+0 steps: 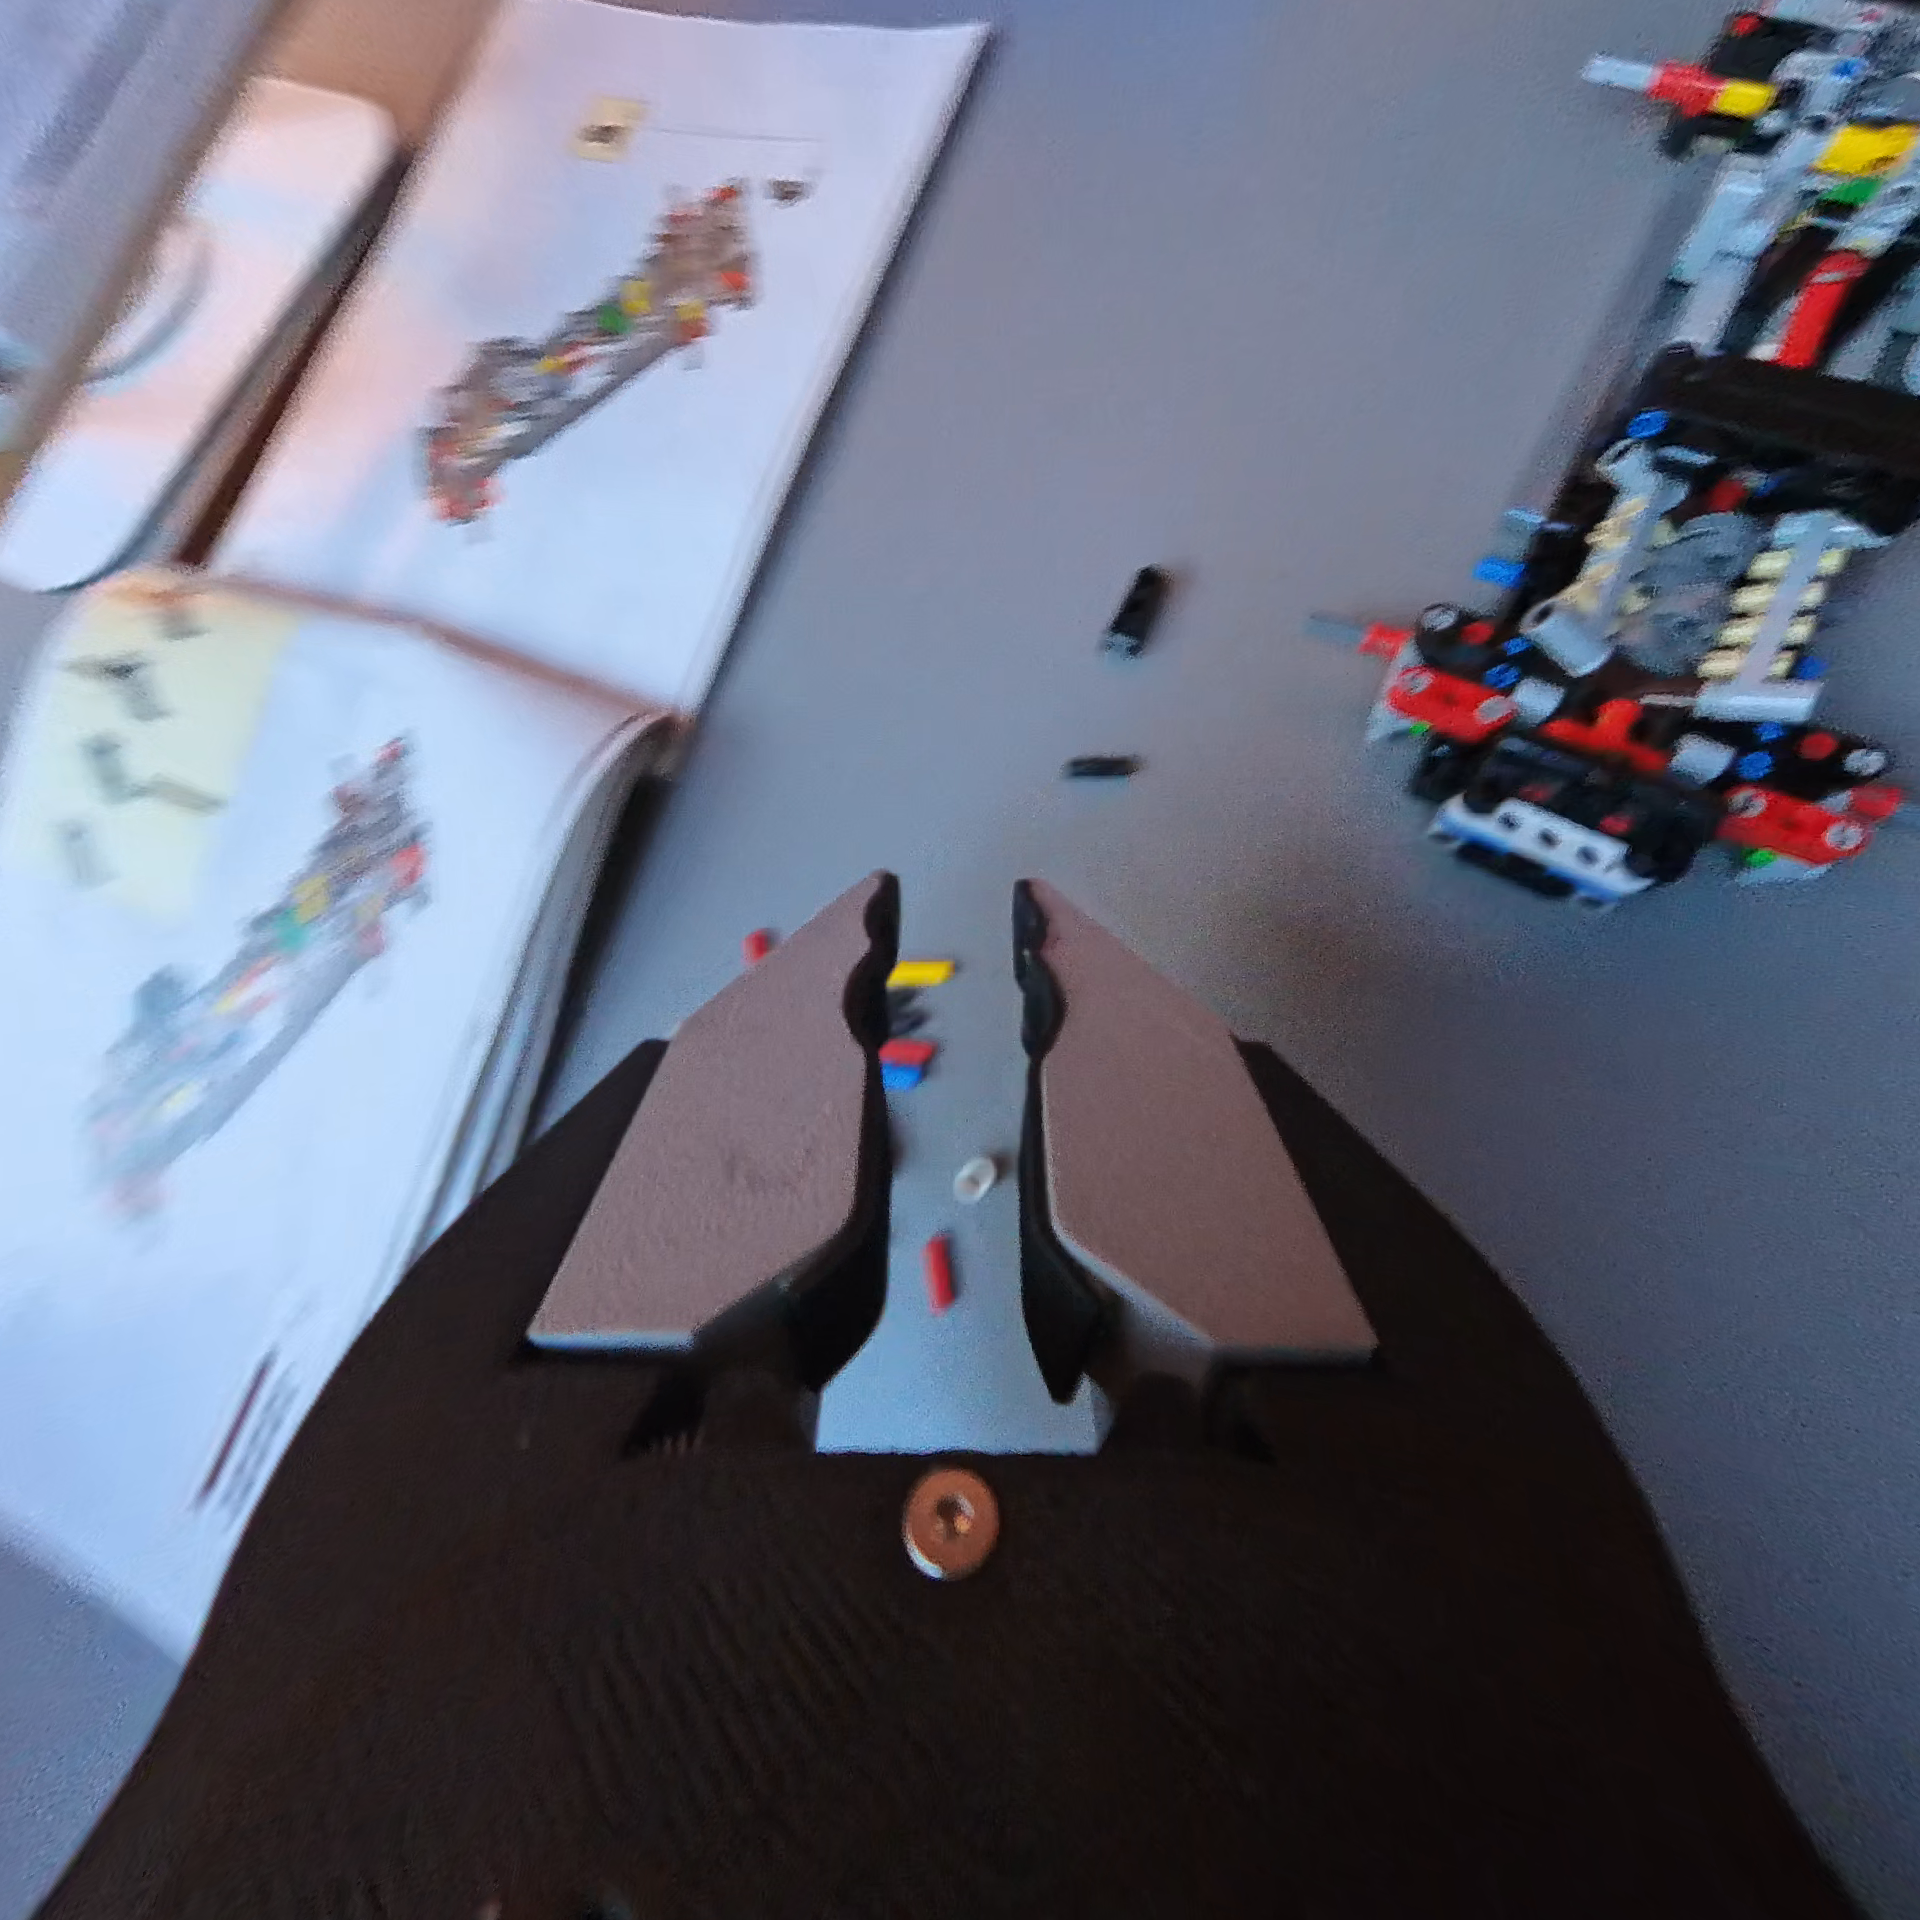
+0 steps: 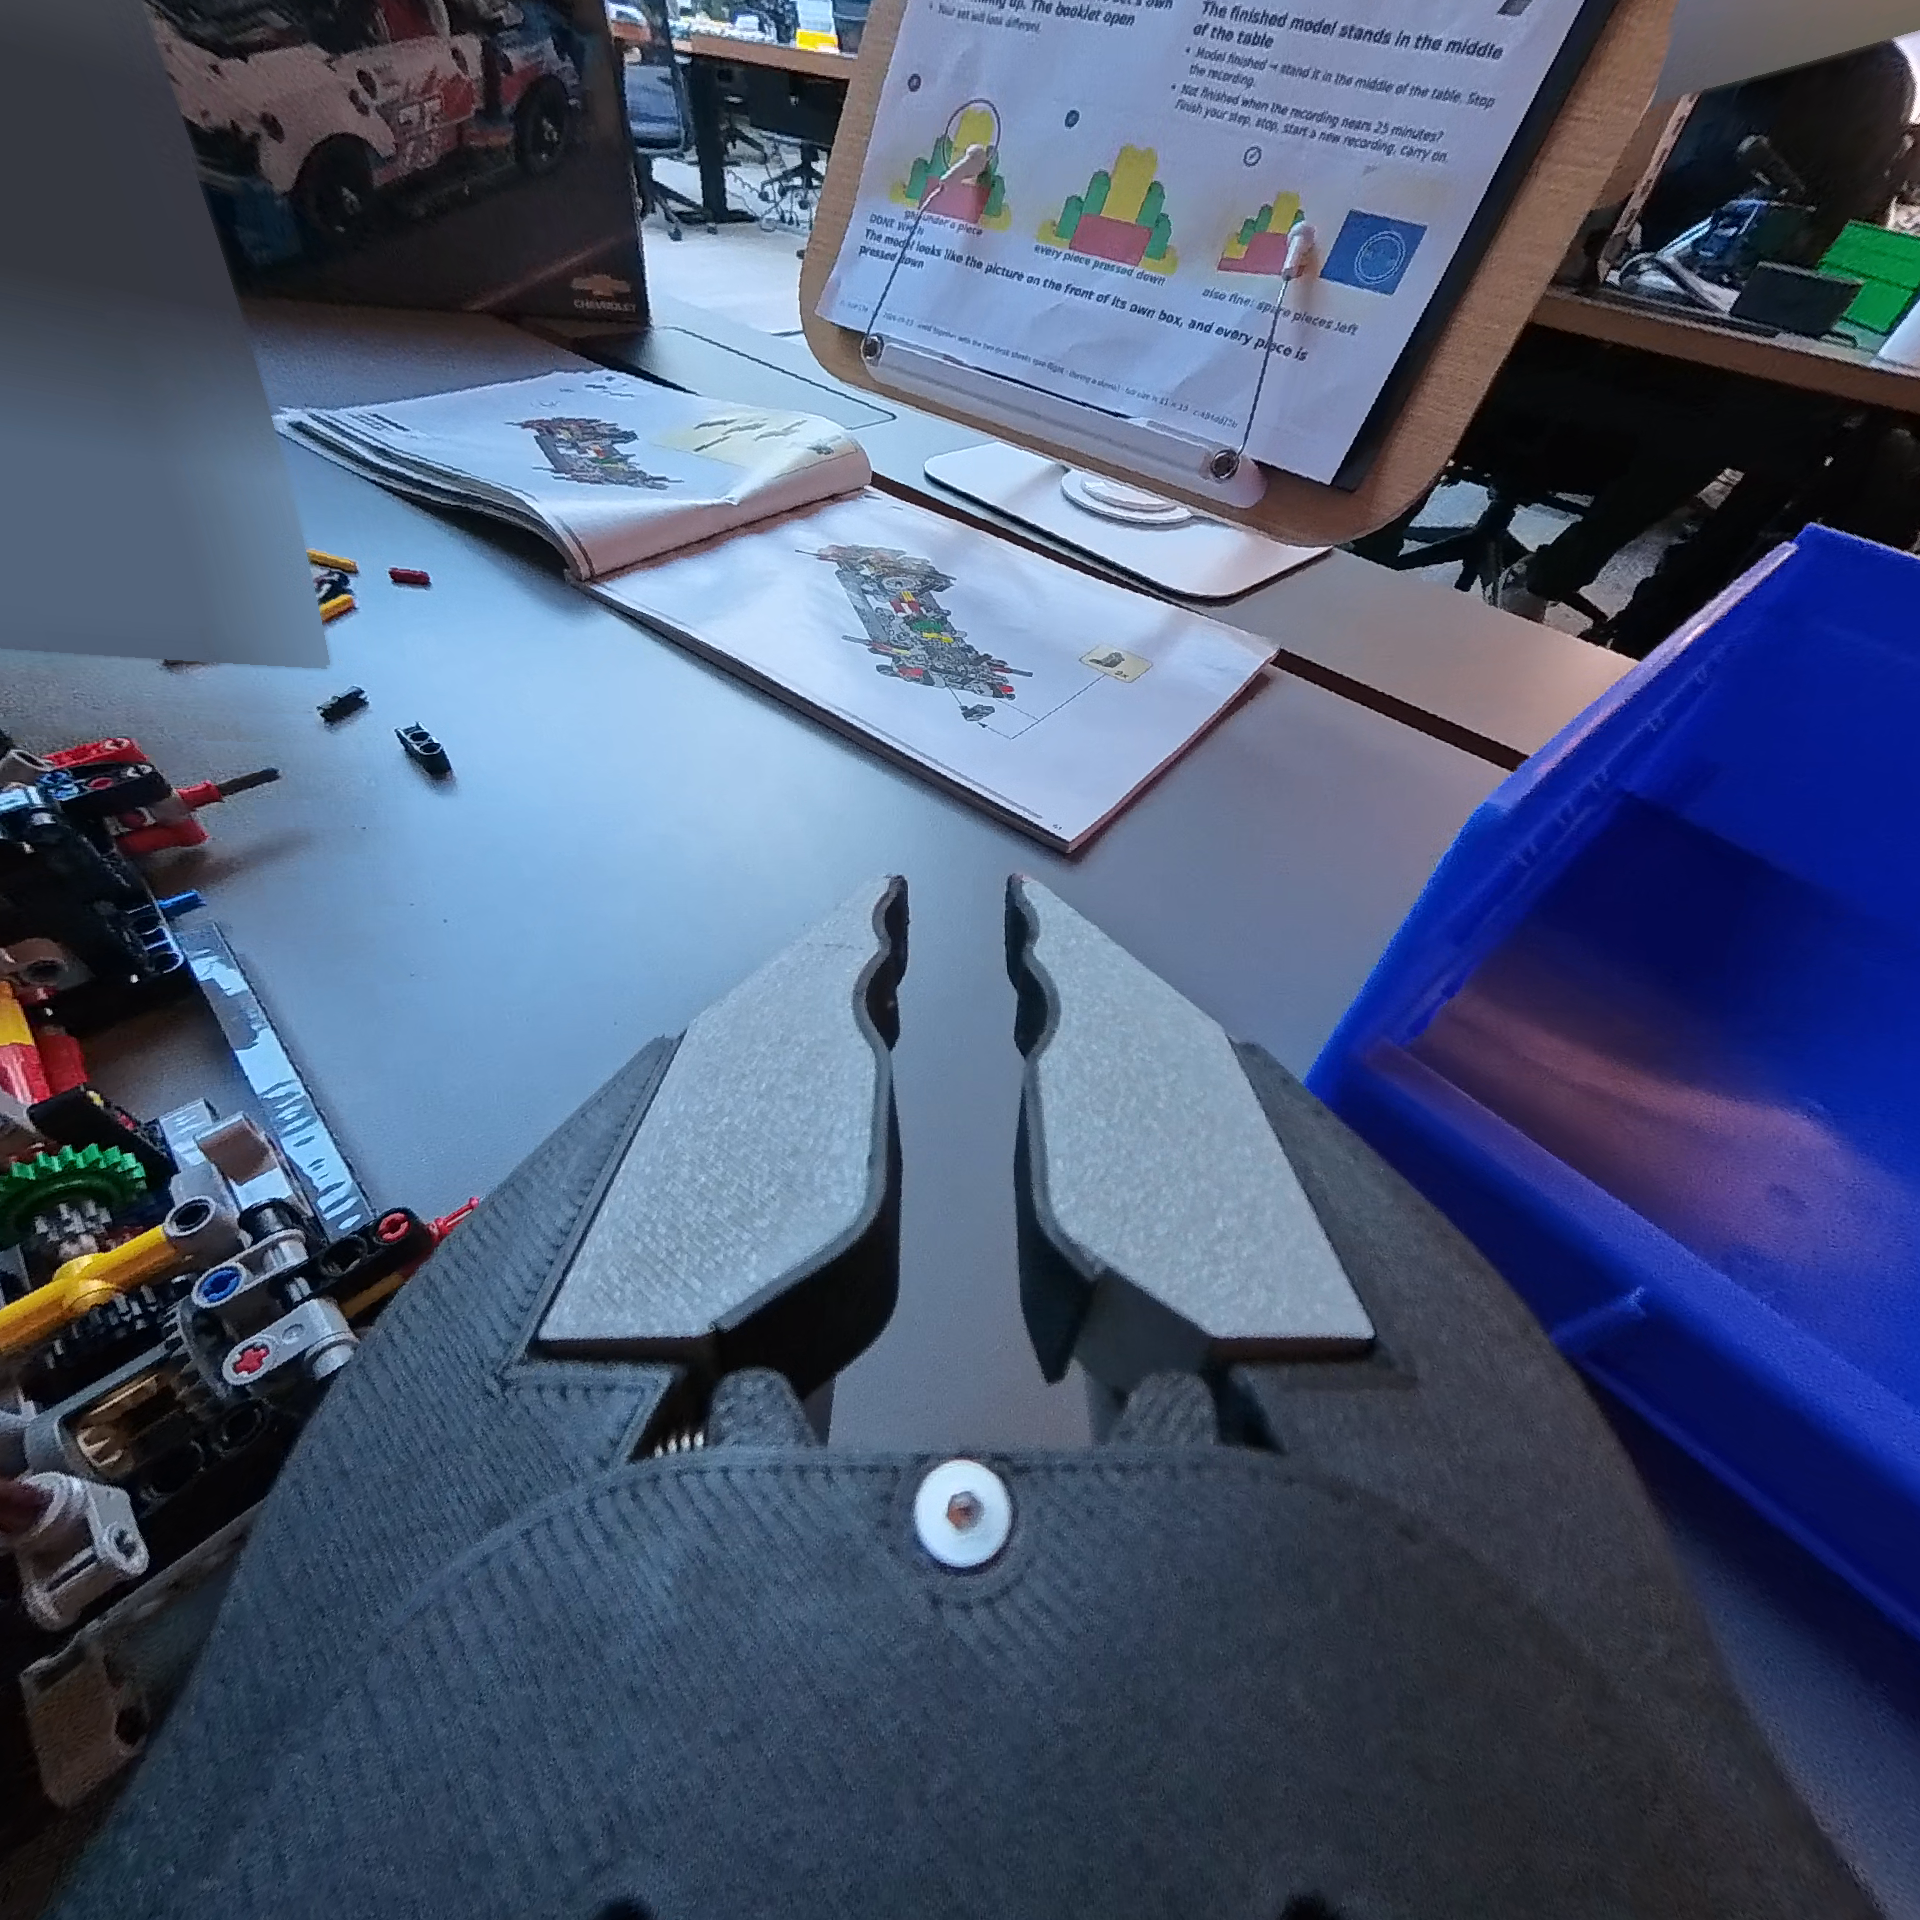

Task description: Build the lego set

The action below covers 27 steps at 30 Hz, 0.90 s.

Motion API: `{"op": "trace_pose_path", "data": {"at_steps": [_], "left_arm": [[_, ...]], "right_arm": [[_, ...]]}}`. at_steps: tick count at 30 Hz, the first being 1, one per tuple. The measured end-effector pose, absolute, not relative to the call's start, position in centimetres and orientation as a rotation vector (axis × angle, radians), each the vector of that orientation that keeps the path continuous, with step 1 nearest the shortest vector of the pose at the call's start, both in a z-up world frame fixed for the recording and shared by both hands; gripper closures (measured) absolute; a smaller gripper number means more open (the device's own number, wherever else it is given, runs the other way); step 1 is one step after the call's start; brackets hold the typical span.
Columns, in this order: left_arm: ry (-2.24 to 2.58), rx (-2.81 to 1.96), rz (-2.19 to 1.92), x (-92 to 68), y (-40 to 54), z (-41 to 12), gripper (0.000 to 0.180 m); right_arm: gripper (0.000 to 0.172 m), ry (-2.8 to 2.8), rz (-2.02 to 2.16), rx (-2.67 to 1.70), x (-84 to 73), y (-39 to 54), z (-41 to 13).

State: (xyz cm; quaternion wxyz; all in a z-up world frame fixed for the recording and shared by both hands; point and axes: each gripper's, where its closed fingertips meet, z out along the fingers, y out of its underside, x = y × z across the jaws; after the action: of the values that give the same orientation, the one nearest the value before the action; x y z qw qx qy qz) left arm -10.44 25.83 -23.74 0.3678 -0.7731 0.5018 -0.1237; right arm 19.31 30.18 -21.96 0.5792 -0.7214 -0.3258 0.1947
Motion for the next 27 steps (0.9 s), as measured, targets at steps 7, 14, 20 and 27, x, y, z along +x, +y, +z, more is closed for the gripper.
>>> {"op": "trace_pose_path", "data": {"at_steps": [7,14,20,27], "left_arm": [[1.209,-2.102,-0.321,-16.4,26.0,-23.5,0.166],[1.374,-2.120,-0.362,-13.5,26.9,-26.7,0.166],[1.412,-2.133,-0.365,-13.3,26.6,-27.9,0.167],[1.403,-2.184,-0.305,-14.8,26.4,-29.0,0.169]], "right_arm": [[0.157,-0.765,0.447,-1.696,19.3,30.3,-22.1],[0.157,-0.748,0.446,-1.691,19.5,30.3,-21.9],[0.157,-0.759,0.449,-1.695,19.4,30.3,-22.0],[0.158,-0.760,0.448,-1.691,19.3,30.3,-22.0]]}}
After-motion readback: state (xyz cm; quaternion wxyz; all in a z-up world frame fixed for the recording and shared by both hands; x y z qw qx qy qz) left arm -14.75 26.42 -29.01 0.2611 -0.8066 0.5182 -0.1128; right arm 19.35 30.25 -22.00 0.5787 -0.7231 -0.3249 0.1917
